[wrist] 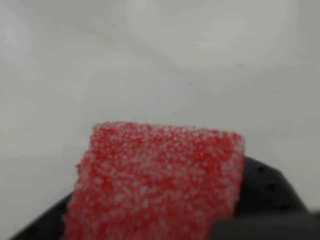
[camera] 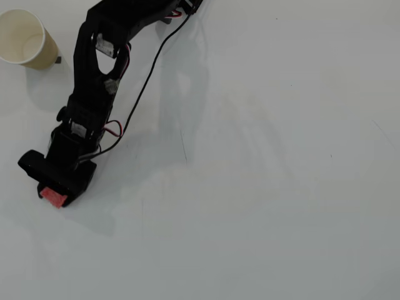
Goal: Pick up the cube and drop it in the cup.
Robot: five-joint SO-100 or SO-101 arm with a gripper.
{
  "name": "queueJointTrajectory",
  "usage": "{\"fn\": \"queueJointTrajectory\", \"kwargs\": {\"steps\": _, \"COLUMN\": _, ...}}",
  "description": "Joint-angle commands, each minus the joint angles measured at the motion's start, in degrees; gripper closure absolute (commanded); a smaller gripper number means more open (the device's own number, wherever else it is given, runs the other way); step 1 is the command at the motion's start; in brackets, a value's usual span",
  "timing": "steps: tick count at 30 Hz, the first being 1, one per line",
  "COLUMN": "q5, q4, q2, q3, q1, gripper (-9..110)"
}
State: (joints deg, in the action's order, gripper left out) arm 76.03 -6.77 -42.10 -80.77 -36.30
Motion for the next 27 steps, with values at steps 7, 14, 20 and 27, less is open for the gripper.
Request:
{"fn": "queueJointTrajectory", "kwargs": {"steps": 7, "q5": -1.0, "q4": -2.8, "q2": -32.3, "q3": -20.3, "q1": -1.2, "gripper": 91}}
{"fn": "queueJointTrajectory", "kwargs": {"steps": 14, "q5": -1.0, "q4": -2.8, "q2": -50.6, "q3": -36.8, "q1": 0.2, "gripper": 90}}
{"fn": "queueJointTrajectory", "kwargs": {"steps": 20, "q5": -1.0, "q4": -2.4, "q2": -65.9, "q3": -48.2, "q1": 0.7, "gripper": 90}}
{"fn": "queueJointTrajectory", "kwargs": {"steps": 27, "q5": -1.0, "q4": -2.2, "q2": -79.4, "q3": -57.4, "q1": -1.4, "gripper": 90}}
